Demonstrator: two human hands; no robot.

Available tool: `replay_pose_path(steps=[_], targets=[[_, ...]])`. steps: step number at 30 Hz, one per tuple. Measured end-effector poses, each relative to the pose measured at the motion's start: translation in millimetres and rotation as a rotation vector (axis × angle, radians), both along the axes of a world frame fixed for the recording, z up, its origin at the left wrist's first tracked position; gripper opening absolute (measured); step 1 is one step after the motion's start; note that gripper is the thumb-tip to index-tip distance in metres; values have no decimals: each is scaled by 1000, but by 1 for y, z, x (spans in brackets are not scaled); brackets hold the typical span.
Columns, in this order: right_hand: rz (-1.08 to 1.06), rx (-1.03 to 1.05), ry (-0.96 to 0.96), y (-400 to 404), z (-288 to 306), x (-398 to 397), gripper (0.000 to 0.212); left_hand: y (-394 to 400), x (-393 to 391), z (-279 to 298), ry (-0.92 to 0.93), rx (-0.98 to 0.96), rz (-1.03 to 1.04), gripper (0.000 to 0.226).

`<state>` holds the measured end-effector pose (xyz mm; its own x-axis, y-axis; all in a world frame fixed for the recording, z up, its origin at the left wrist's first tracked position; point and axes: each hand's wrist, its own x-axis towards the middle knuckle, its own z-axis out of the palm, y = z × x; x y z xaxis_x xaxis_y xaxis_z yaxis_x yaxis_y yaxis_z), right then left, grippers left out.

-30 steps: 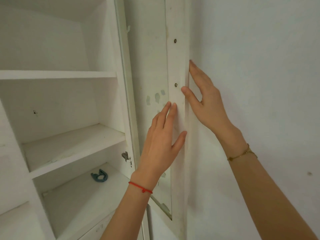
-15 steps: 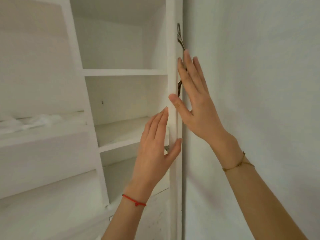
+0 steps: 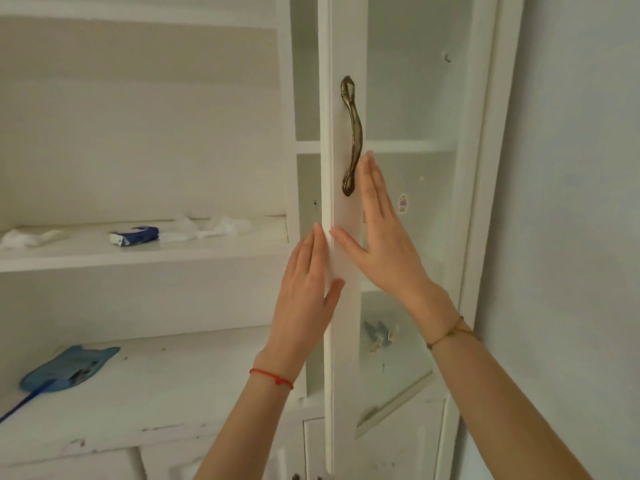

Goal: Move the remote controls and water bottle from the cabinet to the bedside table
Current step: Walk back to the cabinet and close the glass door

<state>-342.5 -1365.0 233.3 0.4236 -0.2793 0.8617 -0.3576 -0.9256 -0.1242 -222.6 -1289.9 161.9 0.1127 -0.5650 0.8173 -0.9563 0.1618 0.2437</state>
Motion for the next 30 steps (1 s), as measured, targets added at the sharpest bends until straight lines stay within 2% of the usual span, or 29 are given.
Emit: replay_pose_path(steps=[9, 18, 30], targets=[[-56, -29, 35, -44, -9, 52, 85, -39, 50, -2, -59, 22, 109, 80], [-130, -54, 82, -78, -7, 87, 89, -76, 82, -8, 36, 17, 167, 73], [-126, -62, 53, -102, -9, 108, 91, -100, 102, -13, 42, 4, 181, 68]])
